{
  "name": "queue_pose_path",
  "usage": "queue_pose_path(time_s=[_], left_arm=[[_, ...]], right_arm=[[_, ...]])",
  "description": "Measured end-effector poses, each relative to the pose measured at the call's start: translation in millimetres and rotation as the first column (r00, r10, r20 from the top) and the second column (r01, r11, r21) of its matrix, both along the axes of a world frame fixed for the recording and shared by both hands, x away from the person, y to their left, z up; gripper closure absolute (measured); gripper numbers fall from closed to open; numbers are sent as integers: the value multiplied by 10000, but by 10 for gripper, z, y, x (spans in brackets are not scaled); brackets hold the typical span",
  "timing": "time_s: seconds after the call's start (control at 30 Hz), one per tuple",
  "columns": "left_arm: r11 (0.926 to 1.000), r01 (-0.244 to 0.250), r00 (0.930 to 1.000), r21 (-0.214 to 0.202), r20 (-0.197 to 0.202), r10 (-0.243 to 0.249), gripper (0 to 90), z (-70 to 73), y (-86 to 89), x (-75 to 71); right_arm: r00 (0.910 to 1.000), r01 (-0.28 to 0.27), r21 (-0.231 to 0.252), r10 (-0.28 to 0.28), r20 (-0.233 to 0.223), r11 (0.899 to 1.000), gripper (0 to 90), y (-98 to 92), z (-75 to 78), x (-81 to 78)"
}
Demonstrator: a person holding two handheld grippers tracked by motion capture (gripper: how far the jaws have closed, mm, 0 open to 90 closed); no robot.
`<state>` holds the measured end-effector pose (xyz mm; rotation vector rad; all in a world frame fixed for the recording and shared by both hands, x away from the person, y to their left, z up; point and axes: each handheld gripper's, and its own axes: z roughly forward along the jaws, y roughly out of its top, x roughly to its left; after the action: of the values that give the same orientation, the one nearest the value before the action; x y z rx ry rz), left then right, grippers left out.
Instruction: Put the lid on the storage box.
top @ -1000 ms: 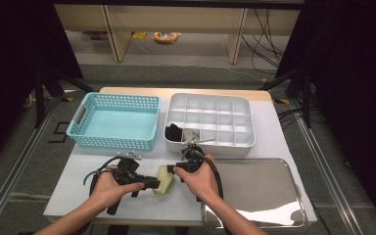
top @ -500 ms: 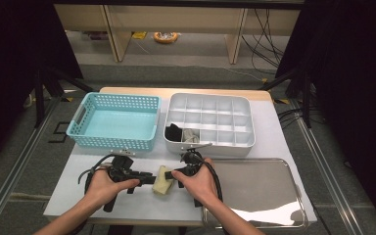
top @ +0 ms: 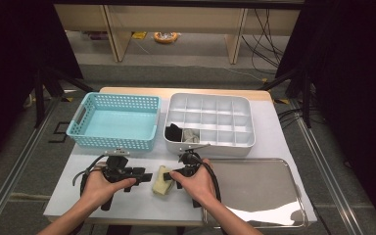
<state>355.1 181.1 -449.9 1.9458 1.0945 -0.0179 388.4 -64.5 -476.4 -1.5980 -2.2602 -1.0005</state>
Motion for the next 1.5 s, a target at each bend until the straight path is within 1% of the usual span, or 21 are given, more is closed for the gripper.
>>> queue_pose_path(time_s=[0.07,0.1,0.17,0.2,0.23,0.27,0.3,0.33,0.4,0.43,0.67,0.73,0.77,0.8,0.97,1.1,1.23,1.27,1.3,1.47,1.5], left_arm=[[10000,-34,10000,13,-49,34,513,-8,1,2],[10000,-39,10000,-54,-80,39,510,-13,-5,3],[10000,-16,10000,25,-99,17,506,-14,-9,3],[10000,-7,9999,30,-103,7,506,-15,-9,8],[10000,64,9999,-38,-134,-65,506,-19,-5,17],[10000,18,9999,-12,-120,-18,506,-21,-5,19],[10000,-14,9999,8,-119,15,505,-22,-3,19],[10000,-40,9999,-19,-129,40,505,-26,1,18],[10000,-52,9999,-5,-126,52,504,-33,9,12],[10000,44,9999,-12,-133,-44,504,-36,18,11],[10000,-23,9999,7,-136,23,504,-47,28,1],[10000,9,9999,-12,-141,-10,505,-46,33,7],[10000,40,9999,-1,-148,-40,505,-47,34,11],[10000,25,9999,28,-113,-25,505,-49,32,14],[10000,67,9999,16,-129,-67,505,-54,22,6],[10000,61,9999,32,-130,-61,505,-57,26,5],[10000,49,9999,32,-129,-49,505,-63,31,7],[10000,35,9999,32,-128,-35,505,-63,34,9],[10000,31,9999,35,-119,-31,505,-63,37,11],[9998,-109,9999,157,-21,110,503,-64,39,11],[10000,1,10000,91,-94,0,503,-71,44,16]], right_arm=[[9999,89,-138,-90,-65,9999,443,11,-8,-6],[10000,-13,-102,13,-61,9999,443,3,-19,2],[10000,-29,-95,28,-62,10000,443,2,-14,6],[9999,-114,-73,115,61,9999,444,3,-18,11],[10000,38,-100,-37,27,9999,449,11,-16,4],[10000,-85,-39,85,-44,10000,456,9,-19,8],[9998,-18,23,19,-193,10000,460,20,-13,0],[9998,67,-165,-70,-163,9998,466,28,-8,-4],[9995,-310,-71,311,68,9995,481,26,-31,11],[10000,-22,-222,20,-85,9998,488,45,-16,-8],[9996,-279,-227,278,-50,9994,547,62,-26,-7],[9998,-185,-371,187,47,9991,564,67,-25,-14],[9996,-270,-308,270,2,9992,571,66,-27,-13],[9999,-144,-342,142,-86,9993,576,78,-22,-23],[10000,-70,-501,72,36,9987,587,86,-29,-27],[9996,-285,-402,283,-50,9988,635,85,-33,-31],[9996,-205,-309,200,-181,9993,687,101,-38,-33],[9988,-493,-289,493,22,9984,696,86,-56,-13],[9990,-189,-238,179,-408,9995,703,100,-42,-26],[9990,-299,31,300,-323,9995,727,74,-67,-10],[9989,-351,85,353,-317,9993,731,71,-67,-11]])
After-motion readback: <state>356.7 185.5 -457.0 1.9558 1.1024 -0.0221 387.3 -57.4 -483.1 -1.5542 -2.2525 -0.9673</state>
